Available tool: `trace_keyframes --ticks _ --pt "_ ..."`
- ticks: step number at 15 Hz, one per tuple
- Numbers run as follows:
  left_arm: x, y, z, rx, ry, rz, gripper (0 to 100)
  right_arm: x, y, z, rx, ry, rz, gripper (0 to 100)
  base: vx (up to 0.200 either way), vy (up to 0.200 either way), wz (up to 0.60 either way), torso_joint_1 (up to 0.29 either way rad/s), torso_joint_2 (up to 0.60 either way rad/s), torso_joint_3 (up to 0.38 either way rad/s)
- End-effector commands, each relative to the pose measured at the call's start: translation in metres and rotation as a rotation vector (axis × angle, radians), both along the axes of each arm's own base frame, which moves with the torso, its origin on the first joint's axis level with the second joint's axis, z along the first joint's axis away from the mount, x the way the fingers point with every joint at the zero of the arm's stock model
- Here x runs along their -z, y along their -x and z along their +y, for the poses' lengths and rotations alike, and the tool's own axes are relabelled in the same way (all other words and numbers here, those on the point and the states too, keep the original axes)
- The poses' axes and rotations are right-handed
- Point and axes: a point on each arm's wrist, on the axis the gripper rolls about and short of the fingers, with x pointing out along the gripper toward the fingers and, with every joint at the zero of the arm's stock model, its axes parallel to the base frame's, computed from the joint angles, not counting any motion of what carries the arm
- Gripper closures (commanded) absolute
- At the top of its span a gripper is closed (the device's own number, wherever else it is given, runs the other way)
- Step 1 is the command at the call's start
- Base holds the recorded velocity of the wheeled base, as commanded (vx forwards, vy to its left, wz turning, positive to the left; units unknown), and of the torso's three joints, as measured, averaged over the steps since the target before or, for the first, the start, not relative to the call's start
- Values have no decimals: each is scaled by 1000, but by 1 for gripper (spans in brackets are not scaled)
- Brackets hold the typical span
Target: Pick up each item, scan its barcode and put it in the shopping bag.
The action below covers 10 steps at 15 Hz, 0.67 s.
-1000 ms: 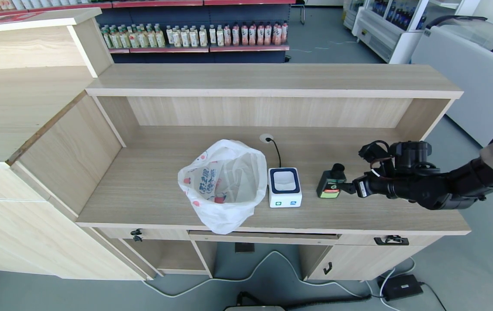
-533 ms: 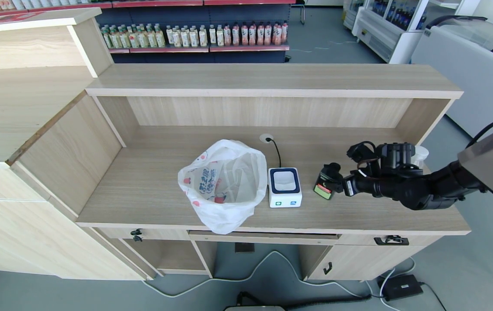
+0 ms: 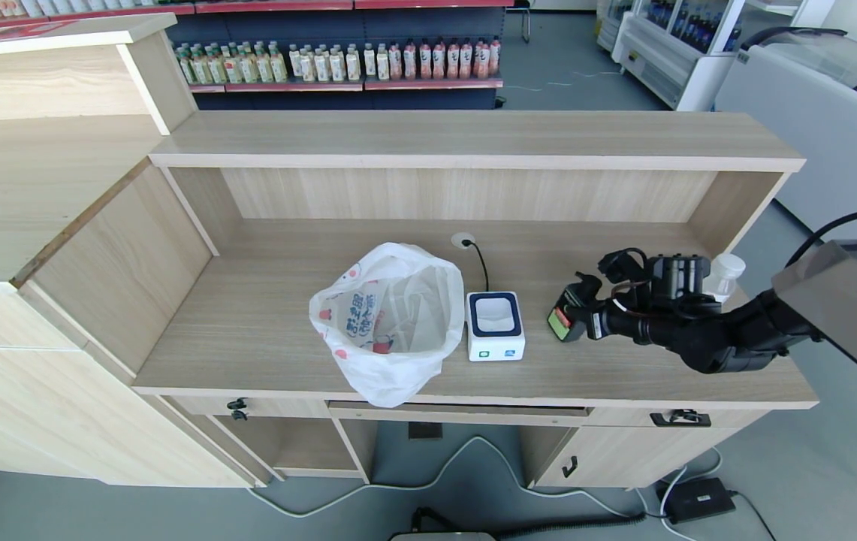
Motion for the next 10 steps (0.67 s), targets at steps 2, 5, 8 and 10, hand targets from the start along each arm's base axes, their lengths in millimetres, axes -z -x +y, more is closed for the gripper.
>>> trace_keyframes --ticks 2,5,8,10 --pt "0 0 0 0 -1 -2 0 9 -2 4 10 24 11 100 0 0 0 0 0 0" --pt "0 0 0 0 -1 -2 0 8 -2 4 0 57 -6 100 0 0 0 0 0 0" --pt "0 0 0 0 1 -2 0 -3 0 3 -13 89 -55 100 0 0 0 0 0 0" --pt "0 0 0 0 -1 -2 0 3 5 3 -14 92 -76 100 0 0 0 0 0 0"
